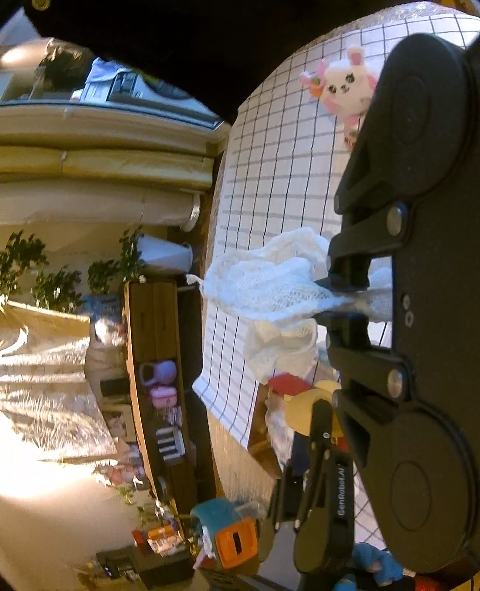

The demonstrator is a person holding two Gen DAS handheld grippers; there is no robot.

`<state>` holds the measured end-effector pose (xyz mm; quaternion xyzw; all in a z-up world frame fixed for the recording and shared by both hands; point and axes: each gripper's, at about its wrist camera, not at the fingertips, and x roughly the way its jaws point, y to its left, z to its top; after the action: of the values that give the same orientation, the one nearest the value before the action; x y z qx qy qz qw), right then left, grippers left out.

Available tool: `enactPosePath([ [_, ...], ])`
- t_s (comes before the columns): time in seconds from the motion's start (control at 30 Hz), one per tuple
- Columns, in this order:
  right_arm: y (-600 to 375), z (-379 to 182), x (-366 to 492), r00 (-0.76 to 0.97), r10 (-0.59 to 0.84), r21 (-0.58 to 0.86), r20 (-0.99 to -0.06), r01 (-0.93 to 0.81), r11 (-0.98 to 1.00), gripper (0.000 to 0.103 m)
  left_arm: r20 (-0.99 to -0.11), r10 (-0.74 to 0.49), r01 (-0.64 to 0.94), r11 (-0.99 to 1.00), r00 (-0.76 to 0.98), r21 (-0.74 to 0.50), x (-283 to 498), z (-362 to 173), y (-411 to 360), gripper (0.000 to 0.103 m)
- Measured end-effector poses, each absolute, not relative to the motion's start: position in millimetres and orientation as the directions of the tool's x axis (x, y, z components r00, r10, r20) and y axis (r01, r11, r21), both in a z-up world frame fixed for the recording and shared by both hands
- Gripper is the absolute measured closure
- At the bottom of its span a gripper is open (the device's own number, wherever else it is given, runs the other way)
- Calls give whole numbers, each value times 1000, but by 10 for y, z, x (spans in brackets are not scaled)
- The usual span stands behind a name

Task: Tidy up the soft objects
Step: 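Carry the chicken to the tin with the left tool while the right tool carries the lace cloth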

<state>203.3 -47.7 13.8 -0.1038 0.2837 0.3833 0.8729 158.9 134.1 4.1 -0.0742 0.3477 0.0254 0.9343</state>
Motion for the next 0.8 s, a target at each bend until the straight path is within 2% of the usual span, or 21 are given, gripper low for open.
enactPosePath([
  [0.4, 269, 176, 1811, 493, 660, 14, -568, -795, 606, 94, -648, 88, -190, 978, 757, -89, 1344, 180, 1985, 77],
  [0.8, 1093, -144, 1898, 474, 643, -52, -601, -827, 560, 93, -675, 161, -285, 955, 720, -76, 1433, -14, 2673, 77],
])
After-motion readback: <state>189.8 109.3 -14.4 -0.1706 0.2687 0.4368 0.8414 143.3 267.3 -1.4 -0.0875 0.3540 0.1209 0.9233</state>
